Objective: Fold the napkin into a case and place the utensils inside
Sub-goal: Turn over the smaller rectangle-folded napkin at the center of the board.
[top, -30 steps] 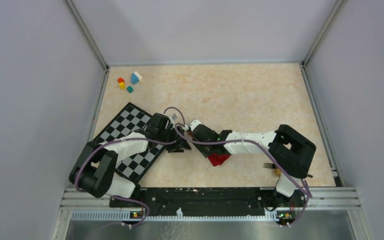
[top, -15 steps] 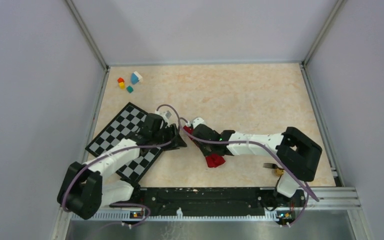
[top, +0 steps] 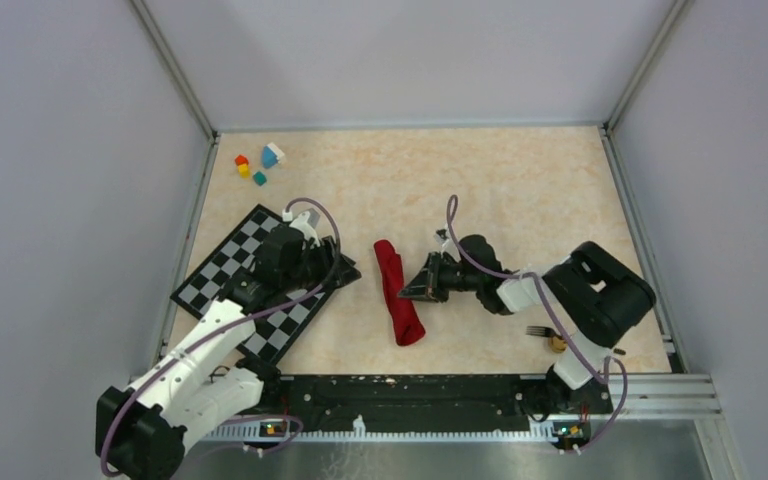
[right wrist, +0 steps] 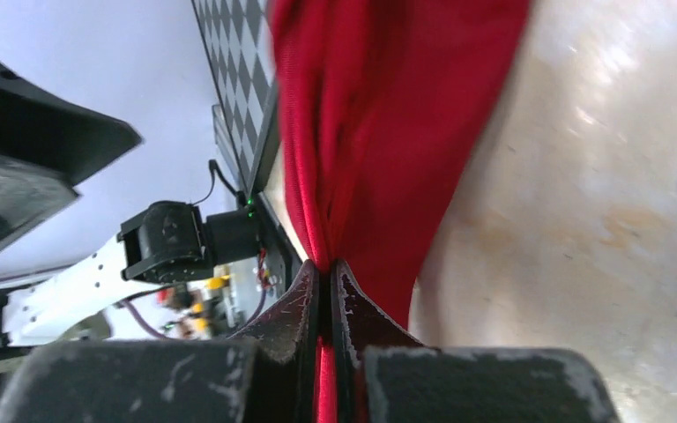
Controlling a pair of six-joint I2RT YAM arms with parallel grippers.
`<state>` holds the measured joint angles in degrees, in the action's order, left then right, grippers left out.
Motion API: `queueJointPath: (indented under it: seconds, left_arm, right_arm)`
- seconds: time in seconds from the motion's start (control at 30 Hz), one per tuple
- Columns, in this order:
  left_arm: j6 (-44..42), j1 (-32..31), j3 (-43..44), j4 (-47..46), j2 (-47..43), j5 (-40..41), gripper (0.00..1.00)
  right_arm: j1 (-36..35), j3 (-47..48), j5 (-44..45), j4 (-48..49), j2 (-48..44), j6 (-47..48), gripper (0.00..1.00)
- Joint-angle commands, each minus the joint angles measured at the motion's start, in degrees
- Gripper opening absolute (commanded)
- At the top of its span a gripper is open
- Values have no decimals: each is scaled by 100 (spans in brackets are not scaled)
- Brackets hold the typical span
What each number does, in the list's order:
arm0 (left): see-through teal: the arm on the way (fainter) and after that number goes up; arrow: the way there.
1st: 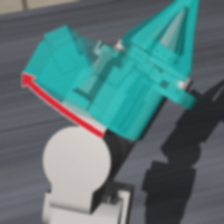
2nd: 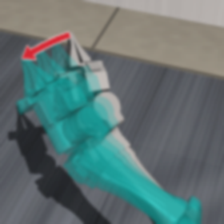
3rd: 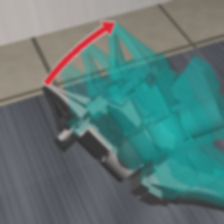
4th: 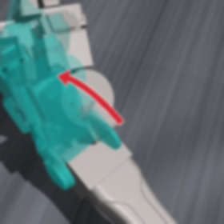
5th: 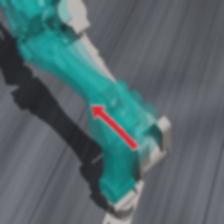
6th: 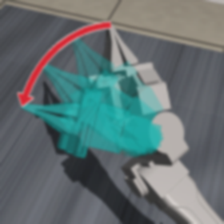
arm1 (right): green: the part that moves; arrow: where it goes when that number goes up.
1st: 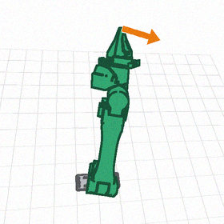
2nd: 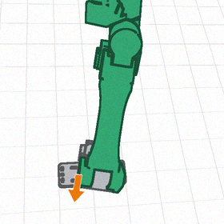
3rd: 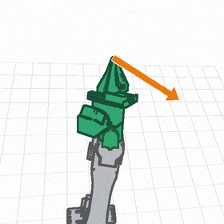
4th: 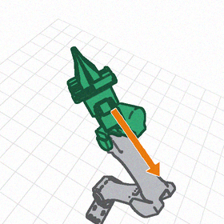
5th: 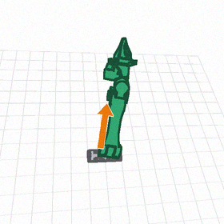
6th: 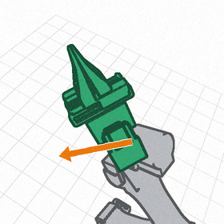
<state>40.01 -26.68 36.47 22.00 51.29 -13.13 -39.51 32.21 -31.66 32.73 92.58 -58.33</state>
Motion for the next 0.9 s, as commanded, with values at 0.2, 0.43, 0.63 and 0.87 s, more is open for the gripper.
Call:
queueJointPath:
  seconds: [0.2,0.43,0.63,0.87]
  left_arm:
    - [-36,-2,348,-80,329,-287,53]
    - [-55,-11,410,-528,920,-927,53]
    - [7,-59,558,-1280,1851,-1720,53]
    - [120,-109,1166,-1998,3050,-1965,52]
  right_arm:
    - [940,-981,-1422,3246,1240,-1049,0]
    - [1287,-873,-1268,916,565,442,28]
    - [1279,9,91,-3098,-953,2600,52]
    - [1077,497,755,-4586,-1989,3081,47]
